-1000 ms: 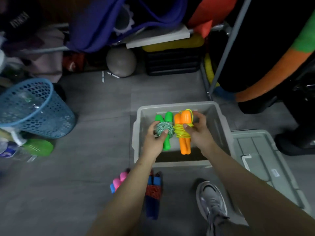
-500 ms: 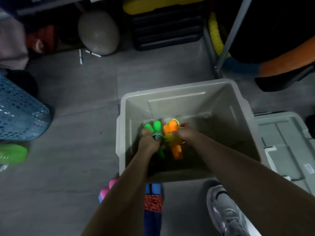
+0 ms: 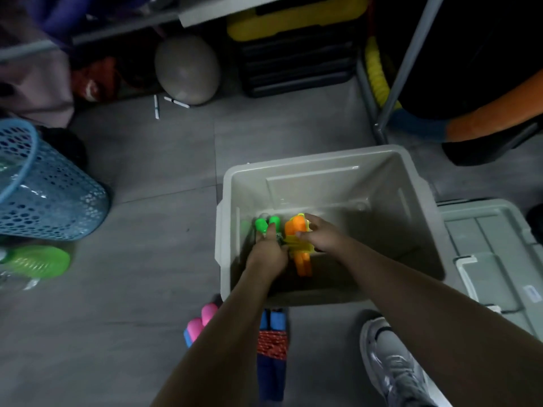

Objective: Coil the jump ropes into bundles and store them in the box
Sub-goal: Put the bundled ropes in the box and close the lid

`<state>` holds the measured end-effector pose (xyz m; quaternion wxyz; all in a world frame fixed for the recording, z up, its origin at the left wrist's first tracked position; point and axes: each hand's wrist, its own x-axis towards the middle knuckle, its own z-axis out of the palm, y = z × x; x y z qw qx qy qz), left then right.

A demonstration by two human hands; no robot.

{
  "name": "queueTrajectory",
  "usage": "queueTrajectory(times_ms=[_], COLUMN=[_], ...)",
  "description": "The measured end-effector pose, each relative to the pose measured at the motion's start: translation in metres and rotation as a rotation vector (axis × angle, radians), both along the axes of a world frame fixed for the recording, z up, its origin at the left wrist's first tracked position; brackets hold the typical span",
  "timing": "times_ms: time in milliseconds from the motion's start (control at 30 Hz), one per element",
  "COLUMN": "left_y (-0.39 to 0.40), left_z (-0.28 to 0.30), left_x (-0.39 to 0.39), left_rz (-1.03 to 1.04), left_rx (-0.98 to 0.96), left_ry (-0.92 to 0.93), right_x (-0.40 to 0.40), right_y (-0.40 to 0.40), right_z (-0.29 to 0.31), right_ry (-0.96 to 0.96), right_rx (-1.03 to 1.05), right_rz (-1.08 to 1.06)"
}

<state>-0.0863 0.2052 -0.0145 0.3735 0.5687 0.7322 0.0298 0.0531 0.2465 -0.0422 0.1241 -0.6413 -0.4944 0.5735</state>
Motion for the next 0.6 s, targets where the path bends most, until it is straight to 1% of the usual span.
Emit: queueTrajectory(times_ms=[67,100,167,267,333,367,400,433,500,600], left_y=[-0.014,-0.023,-0.046,-0.089,-0.119,-0.132,-0.145,-0.156,-0.175,-0.197], left_z=[0.019,0.03,0.053,0.08,0.092,0.096,0.097,0.094,0.085,0.065], left_x=[0.004,0.005,0.006,0.001,-0.007,-0.012,-0.018,-0.026,-0.039,-0.05], left_rz=[0.008,0.035,0.099,0.231,0.358,0.435,0.517,0.602,0.735,0.75], left_rx=[0.087,0.144,0.287,0.474,0.59,0.621,0.625,0.589,0.501,0.448], left_ry=[0.051,0.049,-0.003,-0.126,-0.182,-0.175,-0.151,-0.131,-0.131,-0.144], right_x=[-0.002,-0.004,-0.01,-0.022,-0.032,-0.037,-0.042,-0.048,-0.058,-0.07], right_y=[-0.009,-0.015,-0.035,-0.077,-0.109,-0.125,-0.14,-0.154,-0.179,-0.208], right_z=[0.019,0.029,0.046,0.072,0.089,0.098,0.105,0.107,0.103,0.082], right_ry=[-0.017,-0.03,-0.068,-0.109,-0.169,-0.189,-0.199,-0.197,-0.191,-0.183], right_rx=[0.108,0.16,0.262,0.488,0.672,0.747,0.799,0.816,0.798,0.682], right_rz=[0.026,0.031,0.037,0.08,0.092,0.084,0.075,0.069,0.054,0.06])
